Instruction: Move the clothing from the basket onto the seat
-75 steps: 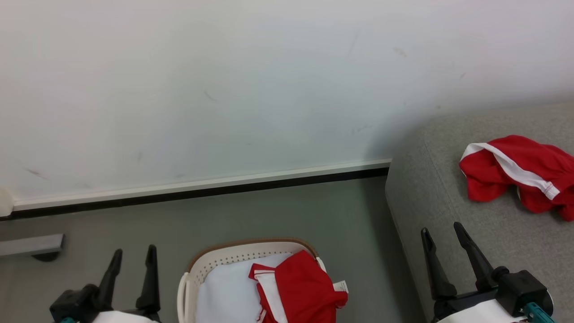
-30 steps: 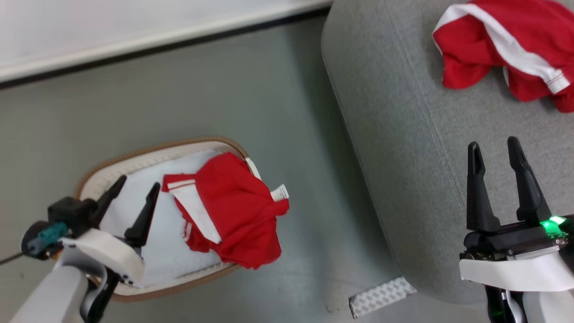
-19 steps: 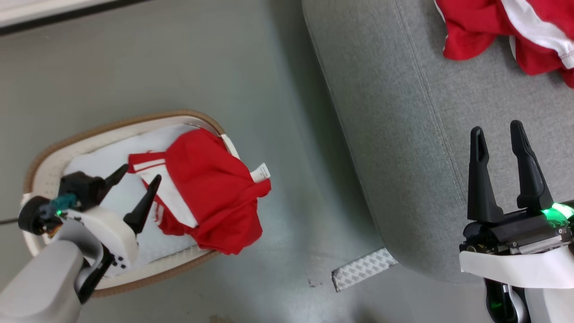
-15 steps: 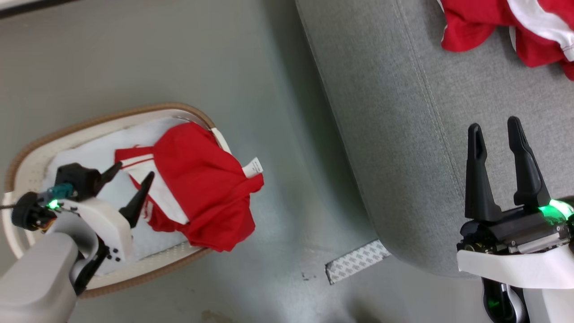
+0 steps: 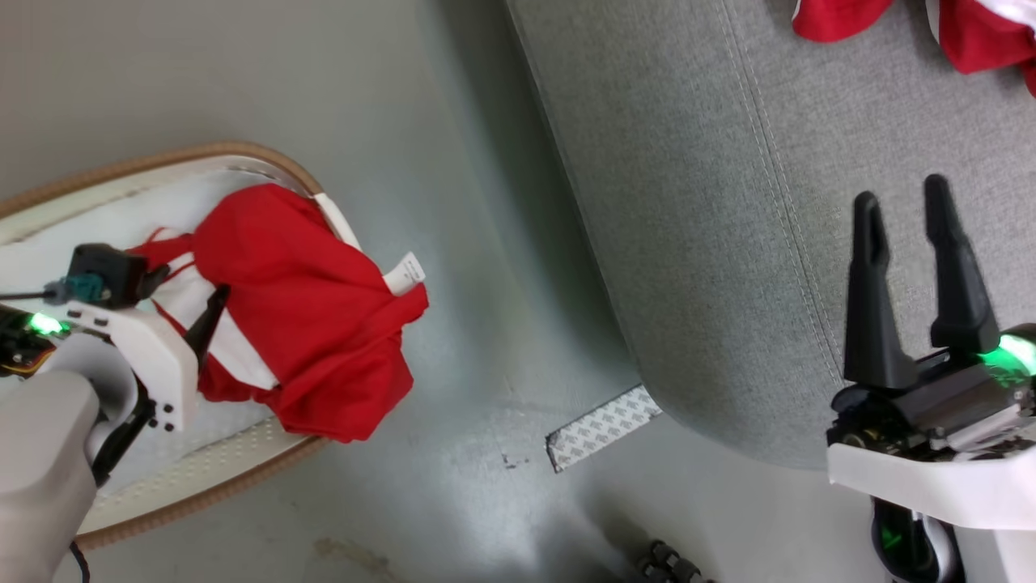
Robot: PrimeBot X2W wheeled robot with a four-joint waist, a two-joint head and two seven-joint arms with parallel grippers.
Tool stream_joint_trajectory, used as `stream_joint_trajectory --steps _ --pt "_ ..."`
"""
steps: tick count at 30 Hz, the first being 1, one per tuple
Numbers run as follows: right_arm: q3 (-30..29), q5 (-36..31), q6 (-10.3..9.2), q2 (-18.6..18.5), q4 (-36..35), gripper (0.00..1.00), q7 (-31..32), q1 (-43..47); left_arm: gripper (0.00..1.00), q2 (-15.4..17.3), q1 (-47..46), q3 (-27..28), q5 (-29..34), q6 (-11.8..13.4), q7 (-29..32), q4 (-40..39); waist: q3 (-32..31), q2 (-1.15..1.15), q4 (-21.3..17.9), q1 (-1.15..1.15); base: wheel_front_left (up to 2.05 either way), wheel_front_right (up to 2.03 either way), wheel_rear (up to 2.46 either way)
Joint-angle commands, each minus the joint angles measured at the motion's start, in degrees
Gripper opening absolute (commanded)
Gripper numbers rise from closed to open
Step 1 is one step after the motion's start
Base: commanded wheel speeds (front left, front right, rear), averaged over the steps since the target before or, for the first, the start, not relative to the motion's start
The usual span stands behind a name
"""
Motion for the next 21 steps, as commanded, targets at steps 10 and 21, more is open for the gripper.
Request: stream_joint_trajectory --steps 10,21 --pt "-0.9 0.8 -0.15 0.1 -3.5 1.0 -0.2 1.0 1.0 0.7 -4.0 -12.5 -2.6 0.1 8.8 1.1 1.8 0.0 -0.1 -0.01 0.0 0.0 0.0" --pt "-0.9 0.6 -0.14 0.1 -3.4 1.0 -0.2 0.9 0.0 1.0 -7.5 -19.7 -6.0 0.1 8.1 2.4 2.7 0.0 0.3 -0.01 0.0 0.0 0.0"
